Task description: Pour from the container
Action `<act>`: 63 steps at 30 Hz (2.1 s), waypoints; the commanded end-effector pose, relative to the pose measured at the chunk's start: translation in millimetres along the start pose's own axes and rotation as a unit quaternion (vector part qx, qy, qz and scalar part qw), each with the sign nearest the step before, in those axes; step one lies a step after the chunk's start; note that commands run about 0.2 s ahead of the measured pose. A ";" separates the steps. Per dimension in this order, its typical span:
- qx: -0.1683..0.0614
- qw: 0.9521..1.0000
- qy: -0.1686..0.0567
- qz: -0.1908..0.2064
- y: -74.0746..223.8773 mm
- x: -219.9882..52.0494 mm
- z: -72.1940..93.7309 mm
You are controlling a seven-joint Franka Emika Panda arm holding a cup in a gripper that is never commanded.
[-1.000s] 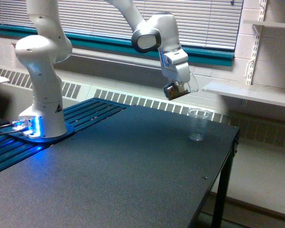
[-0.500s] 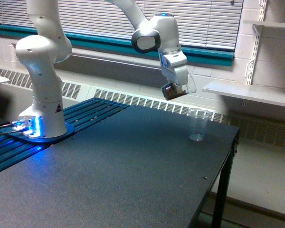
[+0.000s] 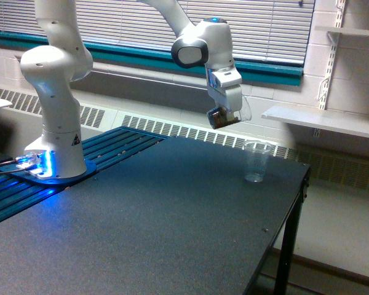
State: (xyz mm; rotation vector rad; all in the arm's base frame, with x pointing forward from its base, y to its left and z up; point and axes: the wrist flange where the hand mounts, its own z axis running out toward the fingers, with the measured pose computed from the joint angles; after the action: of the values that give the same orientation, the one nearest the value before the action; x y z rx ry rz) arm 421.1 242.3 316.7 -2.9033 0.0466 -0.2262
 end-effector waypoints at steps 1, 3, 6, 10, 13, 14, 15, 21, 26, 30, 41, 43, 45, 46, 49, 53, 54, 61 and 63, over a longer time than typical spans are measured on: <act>0.005 1.000 -0.008 -0.003 -4.4 0.9 -1.9; 0.005 1.000 -0.010 -0.004 -4.3 1.1 -2.0; 0.005 1.000 -0.010 -0.006 -5.0 -0.2 -1.0; 0.007 1.000 -0.009 -0.004 -8.0 -3.2 0.7; 0.009 1.000 -0.010 -0.002 -10.2 -6.3 2.7; 0.009 1.000 -0.009 -0.003 -10.8 -7.4 3.4; 0.009 1.000 -0.007 -0.004 -11.7 -9.0 4.4; 0.019 1.000 -0.001 0.005 -14.4 -17.1 10.5; 0.023 1.000 0.002 0.011 -17.4 -21.7 15.7; 0.024 1.000 0.004 0.015 -21.9 -23.1 18.8; 0.032 0.999 0.025 0.030 -31.1 -23.0 22.3; 0.034 0.999 0.032 0.028 -29.0 -23.4 21.4; 0.035 0.998 0.036 0.032 -26.1 -23.2 19.5; 0.036 0.998 0.037 0.034 -25.1 -22.8 18.5; 0.034 0.998 0.044 0.040 -20.4 -21.0 14.3; 0.028 0.997 0.052 0.051 -14.4 -17.9 9.6; 0.026 0.997 0.053 0.054 -13.3 -16.8 8.4; 0.017 0.996 0.063 0.066 -1.2 -6.7 0.0; 0.013 0.995 0.069 0.067 0.6 -5.9 -1.4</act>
State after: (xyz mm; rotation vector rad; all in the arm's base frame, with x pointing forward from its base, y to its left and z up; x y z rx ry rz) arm 406.8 254.6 308.9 -2.8496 0.1620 -0.3630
